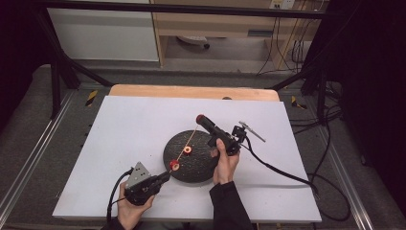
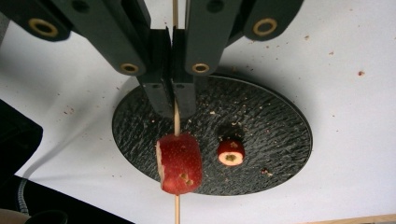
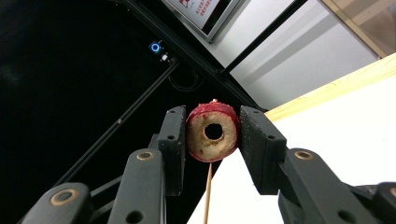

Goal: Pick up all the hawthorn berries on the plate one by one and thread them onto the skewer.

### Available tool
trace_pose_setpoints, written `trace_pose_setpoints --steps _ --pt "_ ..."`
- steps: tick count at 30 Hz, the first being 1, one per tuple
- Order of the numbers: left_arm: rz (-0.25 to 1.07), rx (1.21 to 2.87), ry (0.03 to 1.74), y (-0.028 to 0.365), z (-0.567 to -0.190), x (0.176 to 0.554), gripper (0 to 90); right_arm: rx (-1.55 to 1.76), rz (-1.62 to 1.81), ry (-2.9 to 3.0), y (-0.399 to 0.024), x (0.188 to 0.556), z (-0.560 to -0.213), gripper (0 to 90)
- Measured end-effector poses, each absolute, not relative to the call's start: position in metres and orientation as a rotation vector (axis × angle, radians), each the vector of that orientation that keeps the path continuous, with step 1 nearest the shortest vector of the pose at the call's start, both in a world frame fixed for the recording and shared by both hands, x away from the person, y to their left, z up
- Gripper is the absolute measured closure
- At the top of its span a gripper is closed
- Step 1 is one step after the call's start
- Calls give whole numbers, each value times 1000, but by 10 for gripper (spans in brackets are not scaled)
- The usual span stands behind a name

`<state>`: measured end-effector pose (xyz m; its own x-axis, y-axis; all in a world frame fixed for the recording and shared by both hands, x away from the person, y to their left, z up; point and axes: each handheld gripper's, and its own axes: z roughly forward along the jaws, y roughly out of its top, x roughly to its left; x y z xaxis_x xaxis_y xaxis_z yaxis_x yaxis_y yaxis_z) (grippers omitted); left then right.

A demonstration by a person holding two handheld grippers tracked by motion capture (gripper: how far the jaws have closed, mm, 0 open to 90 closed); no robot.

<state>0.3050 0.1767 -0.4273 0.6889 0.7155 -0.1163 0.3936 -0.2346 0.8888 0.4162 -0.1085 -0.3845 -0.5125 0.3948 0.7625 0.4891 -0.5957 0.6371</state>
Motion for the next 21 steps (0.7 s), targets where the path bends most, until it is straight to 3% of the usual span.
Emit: trace_pose_setpoints --steps 21 --pt "391 1793 910 164 -426 308 883 -1499 -2312 -1306 -102 415 -394 632"
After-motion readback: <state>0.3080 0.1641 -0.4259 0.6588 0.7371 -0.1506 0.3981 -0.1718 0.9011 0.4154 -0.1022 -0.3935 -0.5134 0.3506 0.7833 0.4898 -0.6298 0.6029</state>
